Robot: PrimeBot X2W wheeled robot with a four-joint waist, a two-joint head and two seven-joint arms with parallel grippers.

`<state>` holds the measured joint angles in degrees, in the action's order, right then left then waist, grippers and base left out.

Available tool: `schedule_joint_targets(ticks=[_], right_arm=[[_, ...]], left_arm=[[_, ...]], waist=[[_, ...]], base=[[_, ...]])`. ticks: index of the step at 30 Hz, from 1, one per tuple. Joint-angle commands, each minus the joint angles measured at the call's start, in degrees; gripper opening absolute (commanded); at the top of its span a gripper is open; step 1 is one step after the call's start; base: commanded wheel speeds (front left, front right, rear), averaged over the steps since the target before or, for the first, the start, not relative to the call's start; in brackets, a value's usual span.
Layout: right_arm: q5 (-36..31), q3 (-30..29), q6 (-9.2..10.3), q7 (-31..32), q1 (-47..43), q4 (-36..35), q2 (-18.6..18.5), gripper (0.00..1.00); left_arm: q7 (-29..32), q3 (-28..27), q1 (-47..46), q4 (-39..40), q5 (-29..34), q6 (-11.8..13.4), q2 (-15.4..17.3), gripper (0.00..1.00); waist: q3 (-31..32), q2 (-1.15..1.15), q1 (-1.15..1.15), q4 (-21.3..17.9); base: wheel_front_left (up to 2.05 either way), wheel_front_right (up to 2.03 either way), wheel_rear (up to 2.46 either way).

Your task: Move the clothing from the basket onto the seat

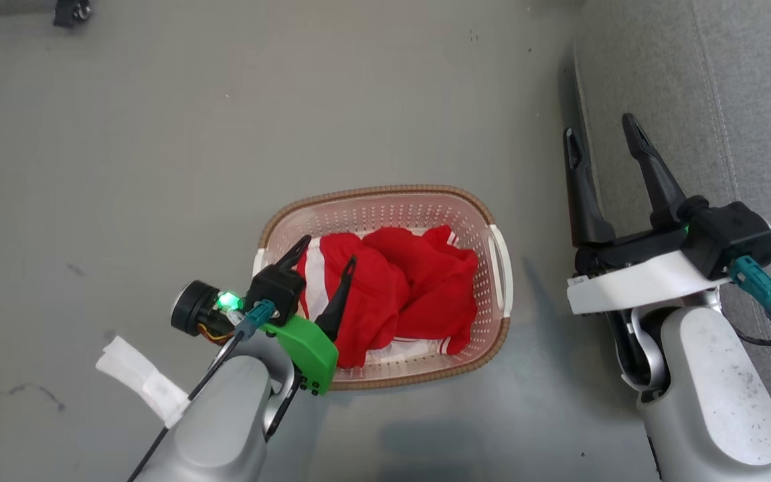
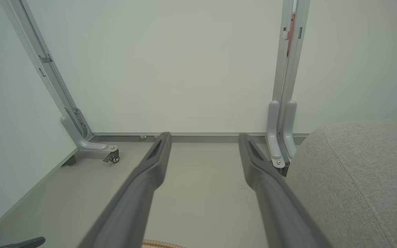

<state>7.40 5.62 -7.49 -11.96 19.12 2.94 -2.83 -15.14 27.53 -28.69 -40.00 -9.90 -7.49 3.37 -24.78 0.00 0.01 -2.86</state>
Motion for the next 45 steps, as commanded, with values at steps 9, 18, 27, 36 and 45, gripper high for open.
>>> schedule_joint_targets(ticks=[9,18,27,36,45], right_arm=[[0.1,-0.4,0.00,-1.2,4.1,-3.6,-0.1,1.00],[1.3,0.4,0.00,-2.1,6.6,-4.8,-0.1,1.00],[4.0,2.0,0.00,-3.0,8.0,-3.4,-0.1,1.00],[5.9,3.0,0.00,-3.3,8.8,-2.7,-0.1,1.00],[7.6,3.8,0.00,-3.3,9.1,-3.5,-0.1,1.00]], left_arm=[[2.5,8.4,-11.6,-13.2,-2.0,0.0,-0.3,1.00],[6.1,13.0,-18.1,-19.3,-4.1,0.0,-0.3,1.00],[8.9,16.0,-21.3,-22.9,-6.0,1.5,-0.3,1.00],[10.6,16.9,-24.0,-25.7,-7.5,3.7,-0.3,1.00],[13.9,17.2,-28.3,-30.4,-7.2,7.7,0.5,1.00]], waist=[[-16.7,0.00,-0.01,-4.1],[-24.1,0.00,-0.01,-6.1],[-28.2,0.00,-0.01,-8.6],[-30.5,0.00,-0.01,-10.0],[-32.9,0.00,-0.01,-11.0]], base=[[0.00,0.00,0.00],[0.00,0.00,0.00],[0.00,0.00,0.00],[0.00,0.00,0.00],[0.00,0.00,0.00]])
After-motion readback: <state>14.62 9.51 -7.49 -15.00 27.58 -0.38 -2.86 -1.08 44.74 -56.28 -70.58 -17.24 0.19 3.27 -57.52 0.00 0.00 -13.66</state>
